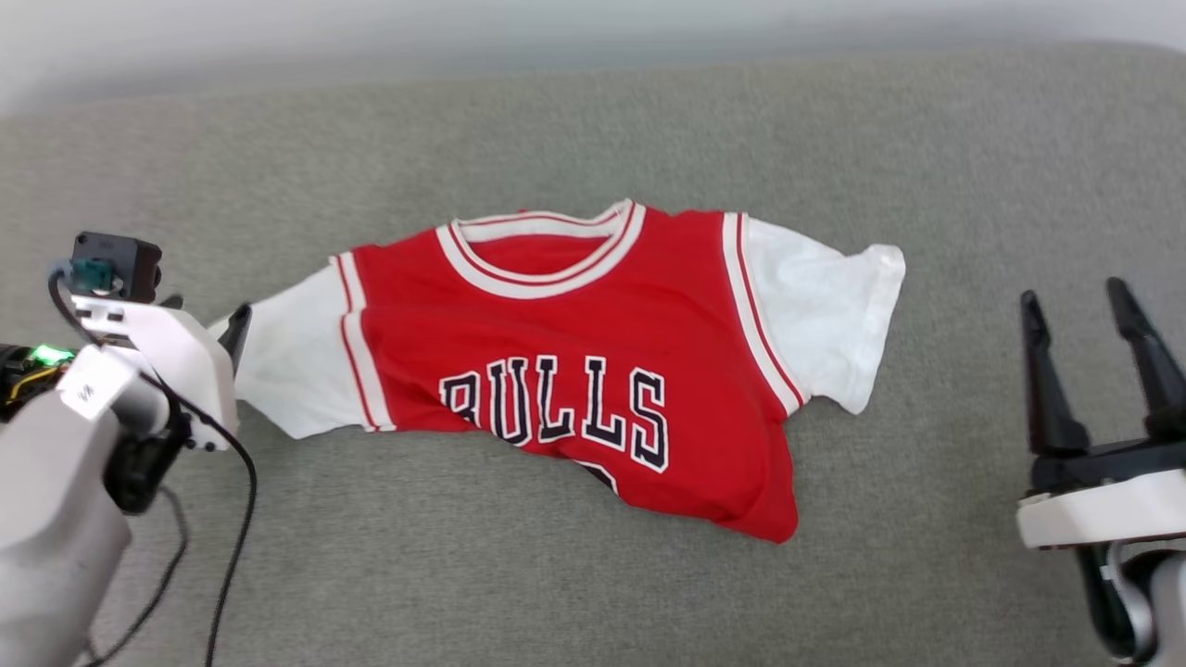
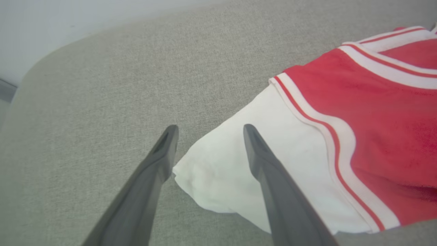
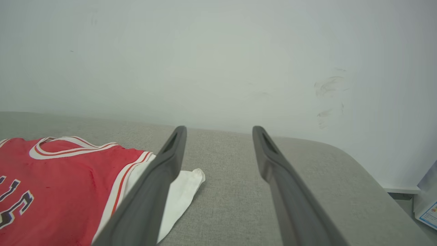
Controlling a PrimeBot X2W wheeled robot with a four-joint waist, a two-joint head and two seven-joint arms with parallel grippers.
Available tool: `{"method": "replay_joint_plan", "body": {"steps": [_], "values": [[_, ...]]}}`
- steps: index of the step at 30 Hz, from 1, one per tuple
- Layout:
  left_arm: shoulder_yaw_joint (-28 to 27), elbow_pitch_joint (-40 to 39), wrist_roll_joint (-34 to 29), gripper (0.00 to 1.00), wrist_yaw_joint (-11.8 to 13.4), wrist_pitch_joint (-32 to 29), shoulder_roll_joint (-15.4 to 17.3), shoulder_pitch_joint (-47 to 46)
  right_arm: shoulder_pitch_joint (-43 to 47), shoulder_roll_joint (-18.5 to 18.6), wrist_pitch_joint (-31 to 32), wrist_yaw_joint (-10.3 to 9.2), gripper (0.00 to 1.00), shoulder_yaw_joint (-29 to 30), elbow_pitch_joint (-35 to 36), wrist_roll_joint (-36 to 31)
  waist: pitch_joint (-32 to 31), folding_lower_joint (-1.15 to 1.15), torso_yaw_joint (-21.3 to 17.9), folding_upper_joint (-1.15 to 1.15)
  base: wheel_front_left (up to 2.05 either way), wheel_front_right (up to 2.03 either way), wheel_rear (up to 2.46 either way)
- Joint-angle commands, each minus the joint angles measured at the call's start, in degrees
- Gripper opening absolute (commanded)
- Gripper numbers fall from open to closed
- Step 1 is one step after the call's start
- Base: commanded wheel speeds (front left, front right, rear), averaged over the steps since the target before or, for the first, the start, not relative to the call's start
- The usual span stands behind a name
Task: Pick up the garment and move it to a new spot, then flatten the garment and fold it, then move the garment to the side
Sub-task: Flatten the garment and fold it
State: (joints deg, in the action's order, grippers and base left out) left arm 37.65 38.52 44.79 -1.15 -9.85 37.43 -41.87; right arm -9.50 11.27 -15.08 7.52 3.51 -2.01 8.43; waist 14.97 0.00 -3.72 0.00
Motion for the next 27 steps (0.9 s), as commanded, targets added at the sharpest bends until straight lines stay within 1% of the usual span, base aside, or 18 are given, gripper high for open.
{"method": "replay_joint_plan", "body": {"steps": [1, 3, 7, 9, 11, 15, 17, 21, 24, 25, 27], "values": [[-0.4, -0.33, -1.13, 1.0, 1.21, 4.05, -0.82, 1.54, -0.57, 1.26, -0.13, -0.06, 1.0, 0.41, -0.22, -0.07, -2.32, 0.0, 1.58, 0.0, 0.0, 0.0, 0.0], [-0.64, -1.07, -2.2, 1.0, 2.72, 9.13, -1.69, 2.79, -1.17, 2.7, 0.06, -0.06, 1.0, 0.41, -0.61, 0.24, -3.76, 0.0, 2.53, 0.0, 0.0, 0.0, 0.0], [-1.81, -4.06, -3.16, 1.0, 5.99, 17.4, -3.37, 5.64, -2.98, 6.17, 1.64, -0.06, 1.0, -0.45, -0.42, 0.94, -5.88, 0.0, 3.92, 0.0, 0.0, 0.0, 0.0], [-2.36, -5.98, -3.74, 1.0, 8.19, 20.78, -4.0, 7.33, -4.34, 8.22, 3.67, -0.06, 1.0, -1.85, -0.61, 1.57, -6.53, 0.0, 4.43, 0.0, 0.0, 0.0, 0.0], [-2.81, -8.55, -4.79, 1.0, 10.59, 22.92, -4.55, 8.8, -5.95, 10.66, 6.06, -0.06, 1.0, -3.79, -0.7, 2.41, -6.98, 0.0, 4.93, 0.0, 0.0, 0.0, 0.0], [-4.73, -13.84, -6.97, 1.0, 15.25, 24.73, -5.01, 12.03, -8.57, 16.44, 12.52, -0.07, 1.0, -10.2, -1.26, 6.32, -7.38, 0.0, 5.77, 0.0, 0.0, 0.0, 0.0], [-6.32, -16.82, -8.11, 1.0, 17.38, 25.03, -5.69, 14.05, -9.97, 19.12, 15.78, -0.06, 1.0, -13.61, -1.49, 8.49, -7.48, 0.0, 6.22, 0.0, 0.0, 0.0, 0.0], [-10.09, -24.7, -12.34, 1.0, 21.25, 25.1, -7.46, 19.04, -12.2, 24.87, 23.34, -0.07, 1.0, -21.54, -2.07, 12.92, -7.12, 0.0, 7.01, 0.0, 0.0, 0.0, 0.0], [-13.09, -29.58, -15.16, 1.0, 23.23, 25.09, -9.14, 23.21, -14.08, 28.41, 28.94, -0.07, 1.0, -27.11, -2.33, 16.43, -6.67, 0.0, 7.47, 0.0, 0.0, 0.0, 0.0], [-13.09, -29.58, -15.16, 1.0, 23.23, 25.09, -9.14, 23.21, -14.08, 28.41, 28.94, -0.07, 1.0, -27.11, -2.33, 16.43, -6.67, 0.0, 7.47, 0.0, 0.0, 0.0, 0.0], [-15.27, -32.15, -16.62, 1.0, 23.97, 25.1, -10.82, 26.01, -15.17, 30.59, 33.09, -0.06, 1.0, -31.15, -2.6, 18.67, -6.3, 0.0, 7.79, 0.0, 0.0, 0.0, 0.0]]}}
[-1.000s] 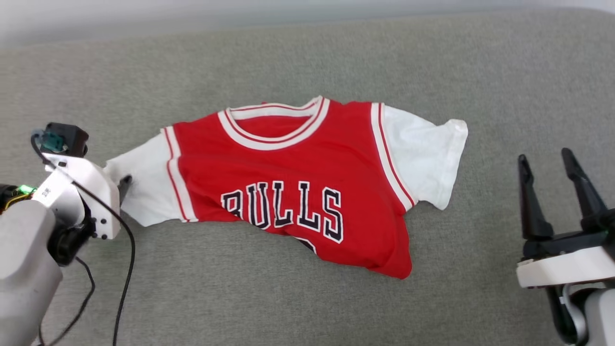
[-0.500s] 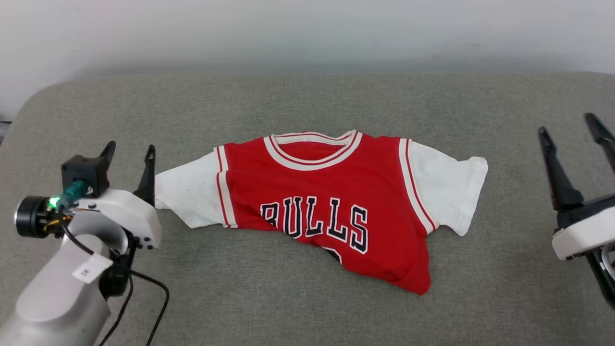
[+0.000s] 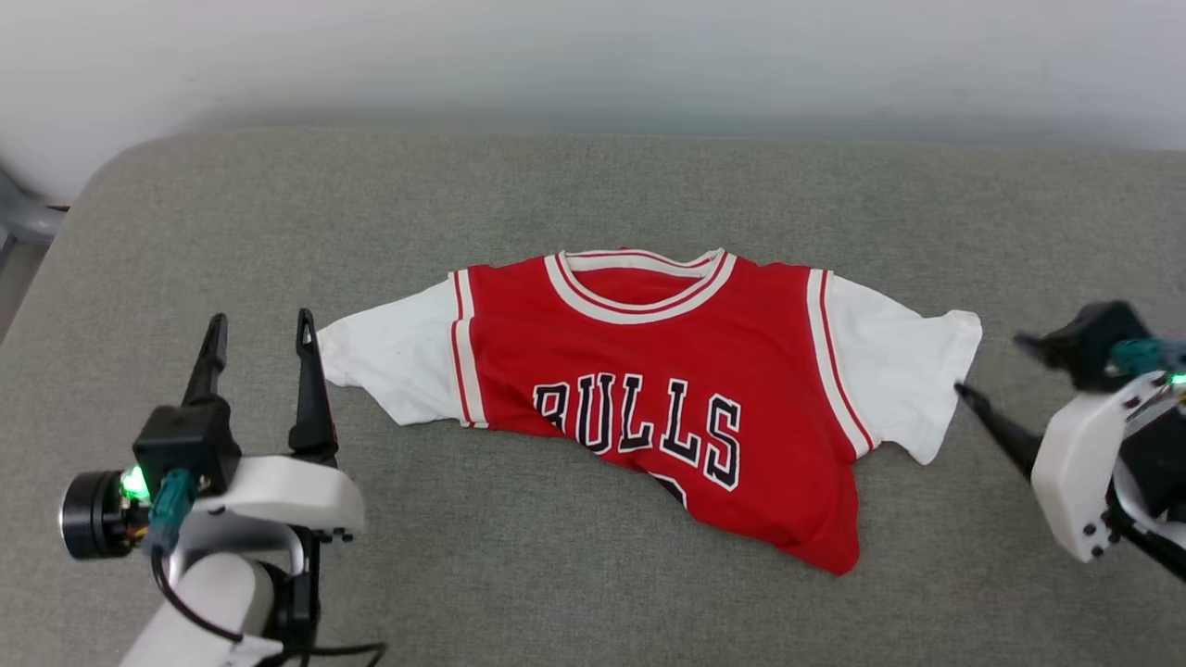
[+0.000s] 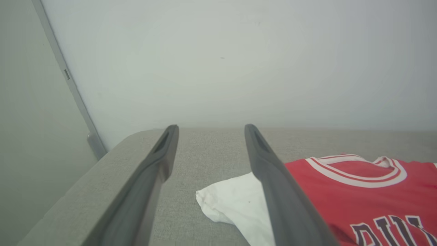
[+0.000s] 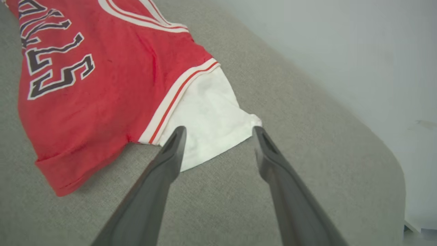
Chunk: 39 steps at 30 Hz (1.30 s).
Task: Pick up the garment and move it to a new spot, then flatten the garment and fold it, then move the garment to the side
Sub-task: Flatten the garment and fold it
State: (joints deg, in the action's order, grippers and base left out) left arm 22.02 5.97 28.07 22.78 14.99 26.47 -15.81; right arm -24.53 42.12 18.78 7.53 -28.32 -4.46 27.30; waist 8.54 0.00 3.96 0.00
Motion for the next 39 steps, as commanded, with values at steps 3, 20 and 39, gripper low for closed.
{"method": "replay_joint_plan", "body": {"steps": [3, 20, 39], "values": [[-2.38, -2.88, -2.53, 1.0, 0.14, 0.26, -2.29, 3.4, -2.06, 2.78, 5.23, -0.08, 1.0, -5.31, 0.05, 3.92, 0.81, 0.0, 0.9, 0.0, 0.0, 0.0, 0.0], [-9.86, -5.66, -14.16, 1.0, -7.66, 0.22, -14.22, 8.54, -9.55, 2.41, 8.31, -0.07, 1.0, -22.99, -15.1, 11.55, 5.9, 0.0, 6.75, 0.0, 0.0, 0.0, 0.0], [-16.7, -3.87, -19.75, 1.0, -13.03, 0.22, -18.73, 13.27, -6.4, 4.78, -7.18, -0.08, 0.0, -21.85, -17.78, 12.5, -0.36, 0.0, 0.39, 0.0, 0.0, 0.0, 0.0]]}}
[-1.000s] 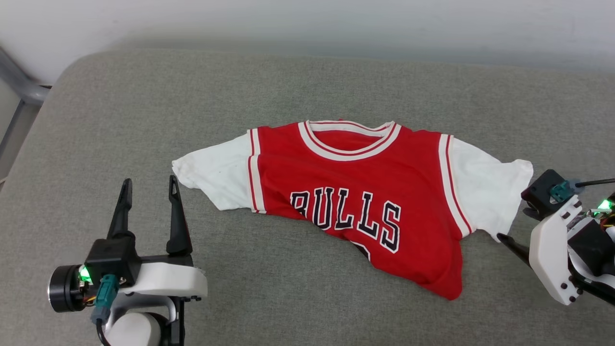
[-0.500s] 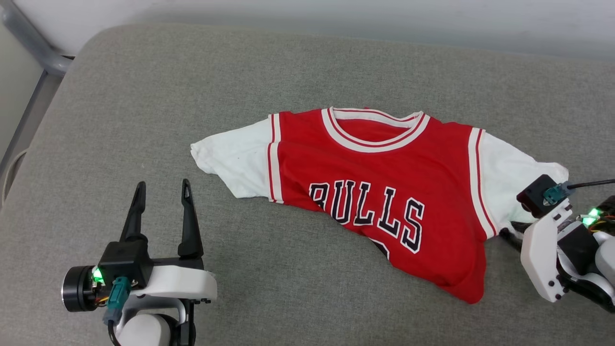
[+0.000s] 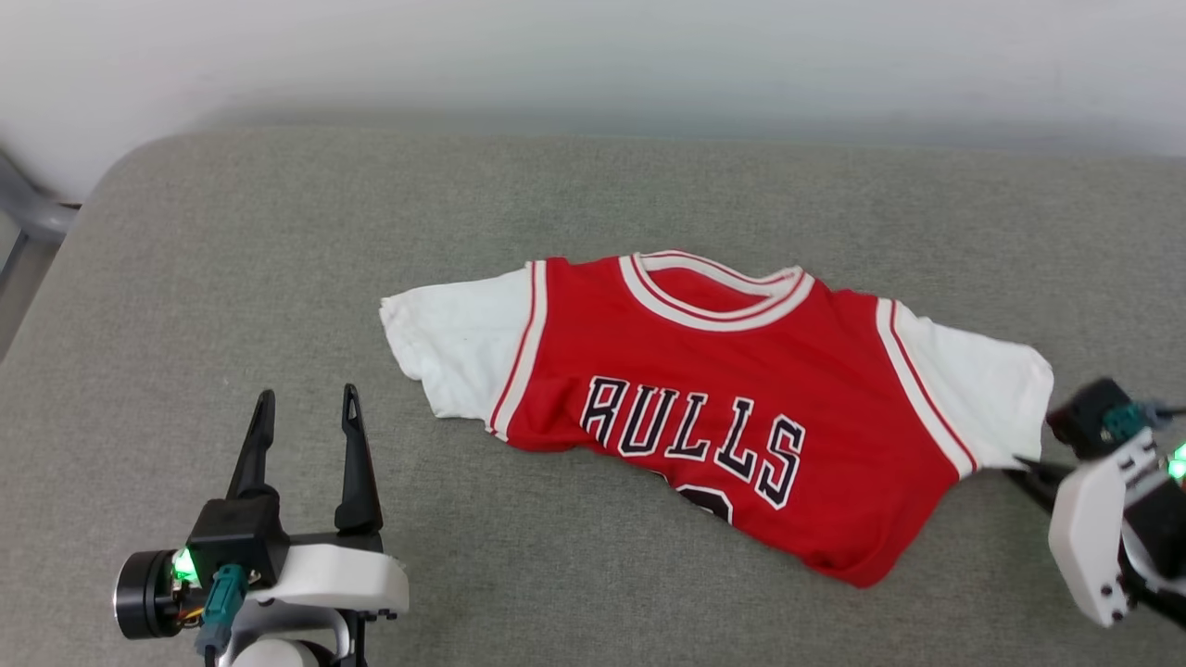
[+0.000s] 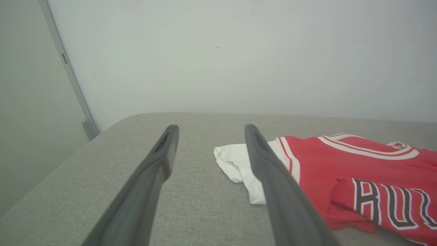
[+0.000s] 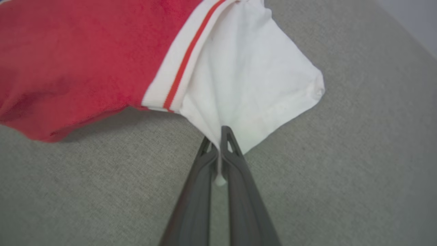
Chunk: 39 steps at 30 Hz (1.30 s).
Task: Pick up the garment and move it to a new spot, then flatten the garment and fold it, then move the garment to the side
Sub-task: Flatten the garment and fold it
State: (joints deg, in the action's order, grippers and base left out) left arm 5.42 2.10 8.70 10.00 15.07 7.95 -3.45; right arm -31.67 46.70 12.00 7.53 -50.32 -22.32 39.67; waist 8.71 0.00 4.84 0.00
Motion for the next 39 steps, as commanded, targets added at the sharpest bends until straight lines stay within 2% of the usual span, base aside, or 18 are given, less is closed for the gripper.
{"method": "replay_joint_plan", "body": {"steps": [1, 6, 12, 13, 14, 15, 22, 27, 32, 35, 36, 39], "values": [[-0.32, -0.05, -0.57, 1.0, -0.36, 0.14, -0.31, 1.16, 2.16, 0.39, -0.62, -0.08, 0.0, 0.81, 0.61, 0.48, -0.71, 0.0, -0.63, 0.0, 0.0, 0.0, 0.0], [-1.26, -0.17, -1.27, 1.0, -1.28, 0.14, -0.79, 2.12, 10.1, 0.99, -1.3, -0.08, 0.0, 4.77, 2.55, 1.48, -1.46, 0.0, -1.08, 0.0, 0.0, 0.0, 0.0], [-2.23, 0.04, -1.97, 1.0, -1.88, 0.14, -1.24, 2.99, 17.15, -2.05, -1.06, -0.07, 0.0, 9.11, 2.23, 1.01, -1.64, 0.0, -1.45, 0.0, 0.0, 0.0, 0.0], [-2.36, 0.12, -2.07, 1.0, -1.93, 0.14, -1.35, 3.07, 17.91, -2.53, -1.34, -0.06, 0.05, 9.95, 2.03, 0.42, -1.7, 0.0, -1.48, 0.0, 0.0, 0.0, 0.0], [-2.51, 0.24, -2.2, 1.0, -2.11, 0.14, -1.42, 3.17, 18.45, -3.27, -1.84, -0.06, 0.44, 10.94, 1.89, 0.14, -1.84, 0.0, -1.54, 0.0, 0.0, 0.0, 0.0], [-2.63, 0.31, -2.34, 1.0, -2.22, 0.14, -1.46, 3.26, 18.83, -4.02, -2.59, -0.06, 1.0, 12.28, 1.93, -0.14, -1.97, 0.0, -1.64, 0.0, 0.0, 0.0, 0.0], [-3.5, 0.47, -3.01, 1.0, -2.65, 0.14, -1.86, 4.3, 21.17, -4.45, -5.4, -0.07, 1.0, 22.74, 7.21, -4.93, -3.38, 0.0, -2.4, 0.0, 0.0, 0.0, 0.0], [-3.89, 0.13, -3.48, 1.0, -2.81, 0.14, -2.19, 4.57, 22.26, -3.94, -3.39, -0.07, 1.0, 33.22, 14.86, -8.17, -3.78, 0.0, -3.12, 0.0, 0.0, 0.0, 0.0], [-3.52, -0.26, -4.05, 1.0, -3.2, 0.14, -2.49, 3.77, 20.43, -5.01, 1.54, -0.06, 1.0, 42.25, 18.88, -10.86, -3.09, 0.0, -3.09, 0.0, 0.0, 0.0, 0.0], [-3.36, -0.53, -4.26, 1.0, -3.37, 0.14, -2.68, 2.87, 19.26, -3.73, 6.72, -0.07, 1.0, 43.91, 19.76, -10.82, -2.29, 0.0, -2.75, 0.0, 0.0, 0.0, 0.0], [-3.36, -0.53, -4.26, 1.0, -3.37, 0.14, -2.68, 2.87, 19.26, -3.73, 6.72, -0.07, 1.0, 43.91, 19.76, -10.82, -2.29, 0.0, -2.75, 0.0, 0.0, 0.0, 0.0], [-3.21, -0.69, -4.61, 1.0, -3.62, 0.15, -2.83, 2.34, 18.43, -2.41, 13.67, -0.09, 1.0, 42.62, 19.47, -8.35, -1.37, 0.0, -2.32, 0.0, 0.0, 0.0, 0.0]]}}
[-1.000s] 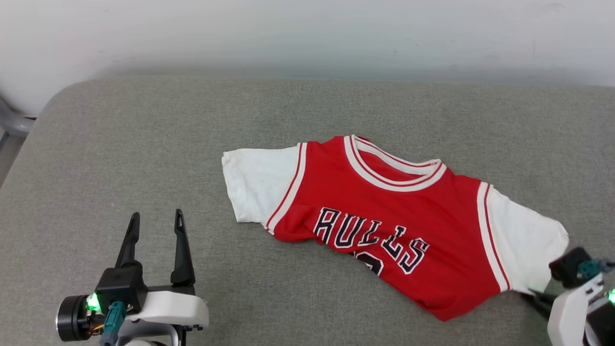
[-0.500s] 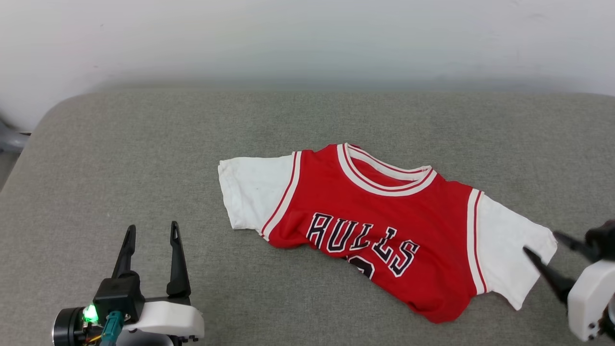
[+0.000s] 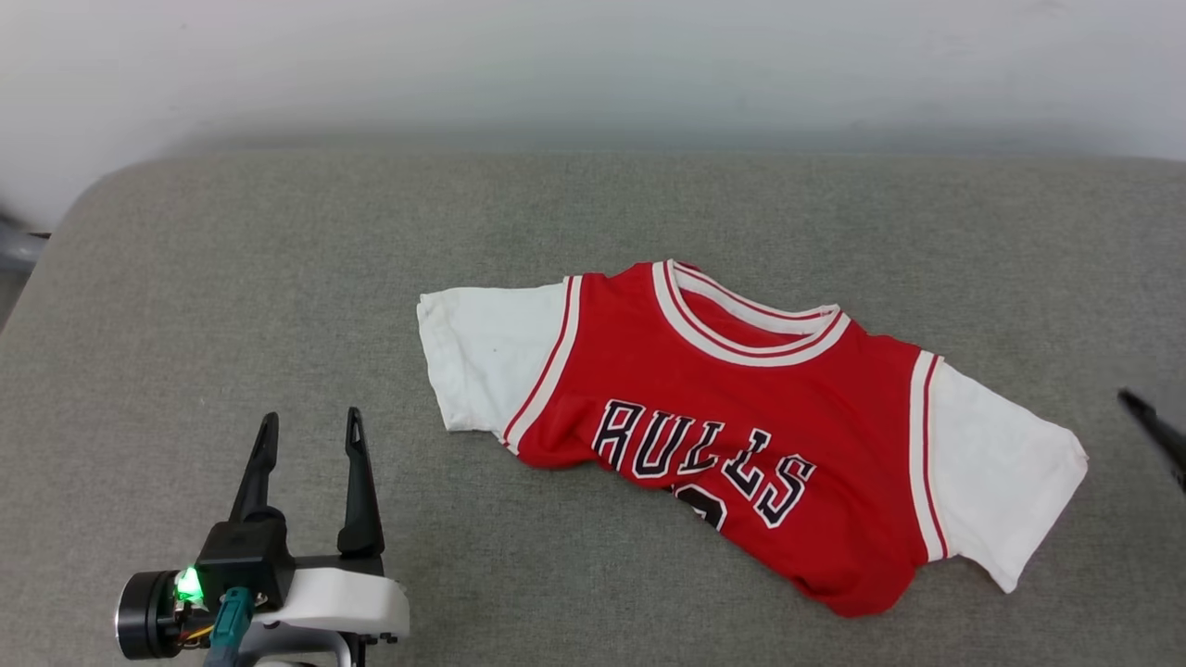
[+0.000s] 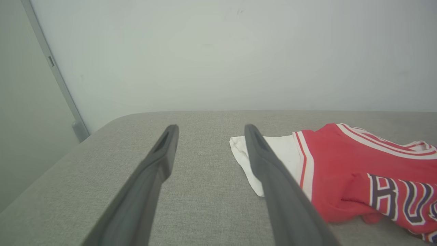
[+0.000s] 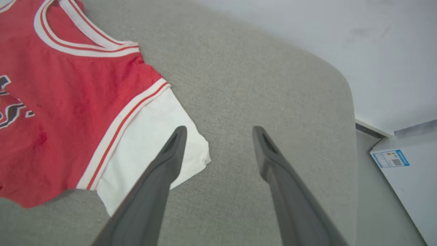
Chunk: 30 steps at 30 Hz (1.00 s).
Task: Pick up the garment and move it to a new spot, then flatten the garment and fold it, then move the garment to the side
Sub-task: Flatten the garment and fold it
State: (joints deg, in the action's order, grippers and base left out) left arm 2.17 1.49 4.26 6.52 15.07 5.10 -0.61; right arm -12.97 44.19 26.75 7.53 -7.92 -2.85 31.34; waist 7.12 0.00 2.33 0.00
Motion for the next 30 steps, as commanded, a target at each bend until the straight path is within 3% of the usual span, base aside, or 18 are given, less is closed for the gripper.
{"method": "replay_joint_plan", "body": {"steps": [1, 5, 11, 27, 28, 29, 30], "values": [[0.12, -0.11, -0.15, 1.0, -0.26, 0.15, -0.01, -0.79, -0.42, 0.44, 1.52, -0.08, 1.0, -0.57, -0.41, 1.16, 0.54, 0.0, 0.37, 0.0, 0.0, 0.0, 0.0], [0.42, -0.26, -0.41, 1.0, -0.43, 0.15, -0.38, -1.69, -2.33, 1.98, 10.24, -0.08, 1.0, -2.74, -3.19, 4.8, 2.3, 0.0, 1.36, 0.0, 0.0, 0.0, 0.0], [1.06, -0.28, -0.54, 1.0, -0.55, 0.15, -0.98, -3.35, -6.24, 1.36, 15.59, -0.07, 1.0, -6.02, -9.12, 6.59, 5.27, 0.0, 3.21, 0.0, 0.0, 0.0, 0.0], [0.45, 0.16, -1.03, 1.0, -0.67, 0.15, -1.42, -5.82, -9.88, -5.1, 13.13, -0.06, 1.0, -17.25, -26.36, 7.94, 9.32, 0.0, 4.19, 0.0, 0.0, 0.0, 0.0], [0.31, 0.28, -1.0, 1.0, -0.71, 0.15, -1.39, -5.79, -10.2, -5.14, 11.67, -0.06, 0.44, -17.48, -26.54, 7.85, 9.23, 0.0, 3.97, 0.0, 0.0, 0.0, 0.0], [0.11, 0.4, -1.01, 1.0, -0.76, 0.15, -1.31, -5.86, -10.56, -4.91, 10.04, -0.06, 0.0, -17.81, -26.62, 7.62, 9.1, 0.0, 3.76, 0.0, 0.0, 0.0, 0.0], [-0.12, 0.6, -1.02, 1.0, -0.83, 0.15, -1.2, -5.94, -10.81, -4.7, 8.75, -0.06, 0.0, -18.15, -26.69, 7.63, 8.83, 0.0, 3.49, 0.0, 0.0, 0.0, 0.0]]}}
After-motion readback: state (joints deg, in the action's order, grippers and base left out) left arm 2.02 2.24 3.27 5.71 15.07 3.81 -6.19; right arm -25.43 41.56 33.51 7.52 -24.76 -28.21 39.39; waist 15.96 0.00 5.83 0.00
